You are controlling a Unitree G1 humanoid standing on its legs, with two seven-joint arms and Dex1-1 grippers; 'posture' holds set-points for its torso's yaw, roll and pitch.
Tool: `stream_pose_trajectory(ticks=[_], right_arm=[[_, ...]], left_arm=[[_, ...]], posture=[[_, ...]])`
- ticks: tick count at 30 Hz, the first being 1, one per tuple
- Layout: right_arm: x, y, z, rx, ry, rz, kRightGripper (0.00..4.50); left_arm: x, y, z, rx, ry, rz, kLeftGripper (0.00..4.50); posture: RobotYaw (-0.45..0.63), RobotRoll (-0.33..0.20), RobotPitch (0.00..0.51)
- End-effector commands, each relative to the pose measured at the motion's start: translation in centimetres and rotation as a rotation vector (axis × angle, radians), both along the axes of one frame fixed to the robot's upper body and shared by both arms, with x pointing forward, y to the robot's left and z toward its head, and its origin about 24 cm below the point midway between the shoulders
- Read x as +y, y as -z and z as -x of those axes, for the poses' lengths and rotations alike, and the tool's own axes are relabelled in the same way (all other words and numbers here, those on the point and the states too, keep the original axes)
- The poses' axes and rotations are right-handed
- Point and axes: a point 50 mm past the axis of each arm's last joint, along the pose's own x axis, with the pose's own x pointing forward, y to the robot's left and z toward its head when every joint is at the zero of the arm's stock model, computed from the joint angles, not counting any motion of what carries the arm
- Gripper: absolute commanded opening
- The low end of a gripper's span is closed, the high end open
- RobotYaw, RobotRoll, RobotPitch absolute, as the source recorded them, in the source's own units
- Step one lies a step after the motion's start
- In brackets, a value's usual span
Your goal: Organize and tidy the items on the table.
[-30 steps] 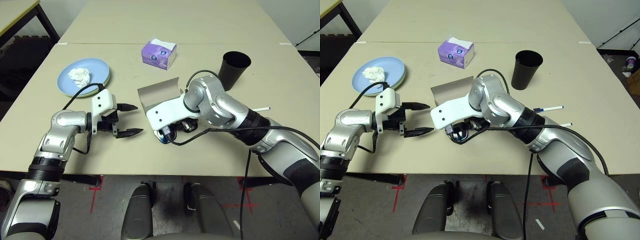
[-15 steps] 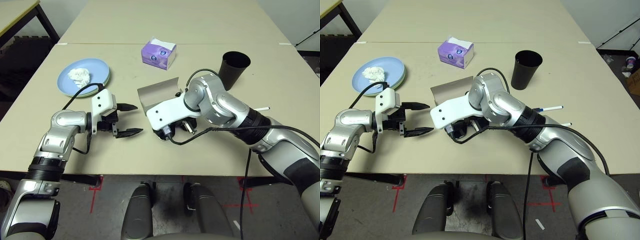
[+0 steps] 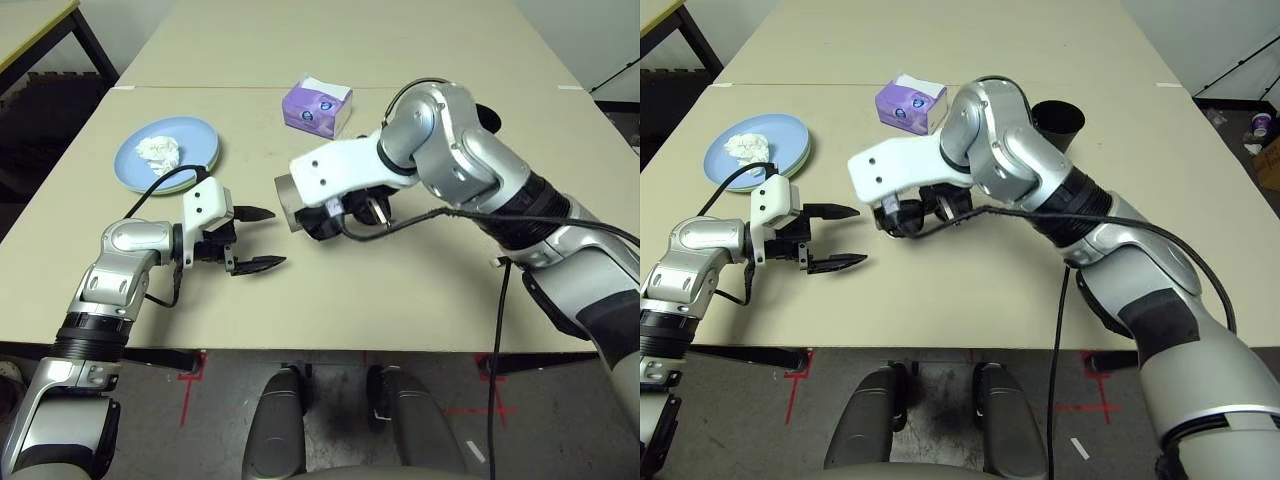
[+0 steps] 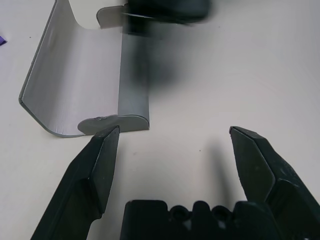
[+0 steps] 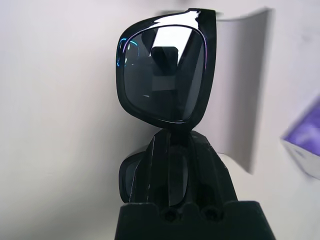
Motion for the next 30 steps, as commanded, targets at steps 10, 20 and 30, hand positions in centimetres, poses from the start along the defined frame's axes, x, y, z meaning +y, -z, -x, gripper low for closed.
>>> stream_pose_trajectory(ticks=[10, 20, 30], right_arm=[[1.7, 2.2, -1.6, -0.235, -0.045, -0.080, 0.36], [1.8, 2.7, -2.3, -0.310, -0.042, -0.059, 0.36], [2.4, 4.6, -2.1, -0.331, -0.035, -0.078, 0.36]], left_arm=[[0.5, -0.4, 0.3, -0.001, -0.010, -0.024, 4.50], [0.3, -0.4, 0.3, -0.001, -0.015, -0.018, 4.50], [0.3, -0.5, 0.4, -0.002, -0.016, -0.018, 4.50]], posture=[[0.05, 0.000, 0.166], [0.05, 0.000, 0.167], [0.05, 0.000, 0.167]])
